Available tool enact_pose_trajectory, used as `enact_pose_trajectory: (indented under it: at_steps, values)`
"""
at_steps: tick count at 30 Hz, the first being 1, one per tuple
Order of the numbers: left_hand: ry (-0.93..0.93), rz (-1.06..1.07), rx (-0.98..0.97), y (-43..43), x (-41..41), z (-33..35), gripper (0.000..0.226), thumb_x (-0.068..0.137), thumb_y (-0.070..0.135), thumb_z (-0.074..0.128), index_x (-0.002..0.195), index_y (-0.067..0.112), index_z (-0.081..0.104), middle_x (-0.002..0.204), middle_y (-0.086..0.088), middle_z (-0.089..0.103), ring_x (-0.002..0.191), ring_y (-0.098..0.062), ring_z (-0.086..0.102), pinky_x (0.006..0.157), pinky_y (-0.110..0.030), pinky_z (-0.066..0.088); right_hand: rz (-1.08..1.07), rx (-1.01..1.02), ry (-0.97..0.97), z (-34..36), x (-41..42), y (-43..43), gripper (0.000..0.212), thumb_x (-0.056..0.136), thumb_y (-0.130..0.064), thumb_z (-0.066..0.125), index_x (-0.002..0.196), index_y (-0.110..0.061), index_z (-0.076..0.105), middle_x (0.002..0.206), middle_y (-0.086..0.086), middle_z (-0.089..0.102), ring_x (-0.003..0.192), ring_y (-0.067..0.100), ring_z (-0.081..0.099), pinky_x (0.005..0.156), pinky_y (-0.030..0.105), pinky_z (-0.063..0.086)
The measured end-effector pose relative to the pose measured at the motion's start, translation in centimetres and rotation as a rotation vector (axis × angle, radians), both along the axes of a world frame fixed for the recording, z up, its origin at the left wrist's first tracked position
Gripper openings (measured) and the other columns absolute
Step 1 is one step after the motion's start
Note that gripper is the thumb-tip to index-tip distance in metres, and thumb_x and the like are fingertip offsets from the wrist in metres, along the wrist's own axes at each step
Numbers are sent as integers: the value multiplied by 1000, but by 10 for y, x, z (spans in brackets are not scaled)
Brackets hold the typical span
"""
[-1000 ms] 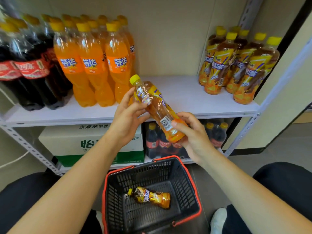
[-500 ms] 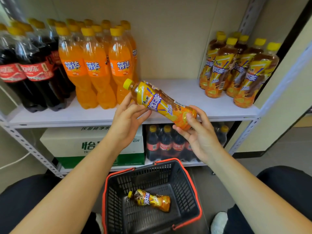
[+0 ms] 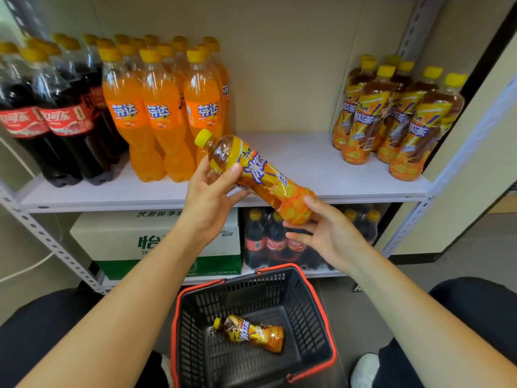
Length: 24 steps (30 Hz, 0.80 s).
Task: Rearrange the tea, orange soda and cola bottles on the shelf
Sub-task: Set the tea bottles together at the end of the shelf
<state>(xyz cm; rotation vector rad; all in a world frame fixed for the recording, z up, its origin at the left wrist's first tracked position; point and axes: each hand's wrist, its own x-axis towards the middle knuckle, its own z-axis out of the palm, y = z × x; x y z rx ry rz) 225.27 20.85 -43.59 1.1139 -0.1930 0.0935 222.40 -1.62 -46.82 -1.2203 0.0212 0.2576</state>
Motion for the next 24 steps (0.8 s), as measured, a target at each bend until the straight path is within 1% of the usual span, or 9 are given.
enact_pose_trajectory:
  at_steps: [2, 4, 7, 10, 13, 16, 19, 22, 24]
  values:
    - [-8, 3, 21, -1, -2, 0, 51, 86, 14, 72, 133, 13, 55, 117, -8, 69, 104, -23, 69, 82, -38, 59, -26, -158, -85, -1, 2, 0, 54, 78, -37, 72, 128, -19, 65, 123, 10, 72, 112, 25, 69, 93, 40, 57]
    - [-29, 31, 101, -4, -6, 0, 68, 80, 5, 82, 140, 9, 51, 122, -9, 68, 104, -20, 69, 82, -36, 58, -92, -444, -273, 1, 3, -1, 74, 71, -37, 85, 139, -24, 58, 130, 3, 68, 120, 17, 64, 98, 30, 52]
    - [-87, 26, 249, -13, -14, -4, 83, 69, 8, 85, 143, 8, 50, 130, -7, 67, 108, -19, 70, 86, -33, 58, -71, -727, -485, -2, 1, 4, 92, 65, -54, 86, 147, -36, 48, 137, -12, 62, 127, 0, 55, 104, 21, 44]
    - [-99, -38, 305, -25, -24, -8, 83, 68, 7, 85, 144, 9, 51, 133, -10, 66, 112, -21, 69, 93, -37, 58, -54, -709, -530, -11, 1, 11, 81, 70, -45, 88, 142, -32, 54, 128, -10, 68, 118, 7, 64, 100, 35, 55]
    - [-126, -83, 288, -28, -26, -1, 64, 78, 7, 82, 137, 10, 57, 125, -9, 69, 110, -19, 67, 94, -37, 56, -123, -670, -550, -17, 3, 9, 70, 71, -28, 93, 133, -24, 60, 118, -5, 73, 110, 13, 69, 96, 46, 57]
    - [-227, -30, 333, -19, -25, 11, 43, 87, 13, 76, 129, 18, 66, 120, -8, 73, 111, -17, 68, 89, -28, 56, -123, -678, -536, -21, 3, 4, 74, 69, -25, 93, 135, -23, 59, 122, -4, 71, 115, 16, 67, 99, 48, 56]
    - [-295, -68, 357, -14, -29, 15, 32, 89, 8, 74, 118, 21, 73, 109, -1, 76, 102, -11, 71, 82, -21, 55, -115, -682, -545, -22, 0, 5, 75, 66, -31, 92, 133, -27, 58, 121, -6, 71, 114, 14, 67, 99, 47, 56]
    - [-323, -104, 370, -13, -31, 14, 25, 92, 17, 71, 111, 30, 79, 111, 7, 77, 105, -8, 70, 85, -18, 53, -116, -672, -565, -22, -1, 6, 73, 66, -25, 93, 130, -29, 58, 119, -5, 70, 113, 15, 67, 99, 48, 55]
    - [-307, -122, 357, -11, -30, 13, 22, 93, 25, 67, 109, 33, 80, 112, 3, 78, 110, -14, 70, 90, -22, 52, -114, -666, -565, -22, -1, 6, 74, 66, -16, 94, 130, -27, 57, 119, -4, 70, 114, 16, 66, 100, 48, 54]
